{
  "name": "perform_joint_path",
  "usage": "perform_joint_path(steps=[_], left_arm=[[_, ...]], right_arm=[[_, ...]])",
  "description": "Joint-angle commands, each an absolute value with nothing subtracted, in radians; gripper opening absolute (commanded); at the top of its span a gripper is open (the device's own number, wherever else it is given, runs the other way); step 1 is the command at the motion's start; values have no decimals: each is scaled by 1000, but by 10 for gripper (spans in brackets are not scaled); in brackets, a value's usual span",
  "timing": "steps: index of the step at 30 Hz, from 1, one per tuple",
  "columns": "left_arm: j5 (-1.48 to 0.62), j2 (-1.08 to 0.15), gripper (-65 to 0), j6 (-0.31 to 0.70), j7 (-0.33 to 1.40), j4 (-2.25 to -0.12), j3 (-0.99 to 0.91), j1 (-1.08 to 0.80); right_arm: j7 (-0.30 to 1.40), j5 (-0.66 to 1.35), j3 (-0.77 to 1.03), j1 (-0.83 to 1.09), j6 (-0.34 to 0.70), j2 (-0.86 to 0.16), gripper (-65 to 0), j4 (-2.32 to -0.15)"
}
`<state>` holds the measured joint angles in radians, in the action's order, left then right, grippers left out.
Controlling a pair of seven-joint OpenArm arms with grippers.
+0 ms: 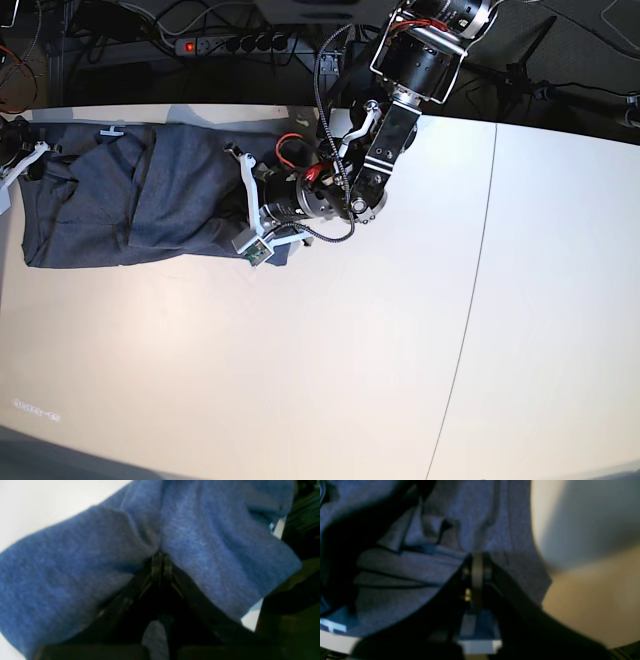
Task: Fold the T-shirt properly
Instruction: 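Slide the left gripper back along the folded strip, smoothing it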
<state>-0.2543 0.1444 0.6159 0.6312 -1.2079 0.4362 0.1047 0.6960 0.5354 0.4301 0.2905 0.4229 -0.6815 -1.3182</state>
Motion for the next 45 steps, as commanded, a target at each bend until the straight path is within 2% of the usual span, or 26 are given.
perform_joint_path(steps=[1, 9, 13, 16, 23, 39, 42, 43, 44, 45], left_arm=[[-249, 157, -650, 641, 632, -1211, 437, 129], [-519, 157, -650, 694, 796, -1326, 437, 211], [-595, 157, -650, 698, 805, -1362, 440, 210], [-579, 157, -650, 698, 789, -1345, 441, 199], [-422, 157, -650, 698, 626, -1274, 452, 199], [-250, 157, -650, 698, 601, -1061, 452, 199], [-250, 157, -650, 698, 601, -1061, 452, 200], [-250, 157, -650, 698, 602, -1061, 452, 200], [-250, 157, -650, 698, 604, -1061, 452, 199], [-250, 157, -650, 698, 609, -1061, 452, 199]], right_arm=[[707, 542, 437, 289, 434, -704, -650, -1328], [707, 542, 437, 289, 434, -703, -650, -1328], [708, 542, 437, 289, 434, -703, -650, -1328], [715, 542, 437, 289, 434, -703, -650, -1328], [716, 542, 437, 289, 434, -703, -650, -1328], [688, 541, 437, 287, 434, -703, -650, -1330], [697, 542, 437, 265, 434, -704, -380, -1336], [697, 542, 438, 256, 434, -704, -316, -1343], [697, 542, 440, 249, 434, -704, -289, -1354], [698, 542, 440, 239, 434, -704, -288, -1369]])
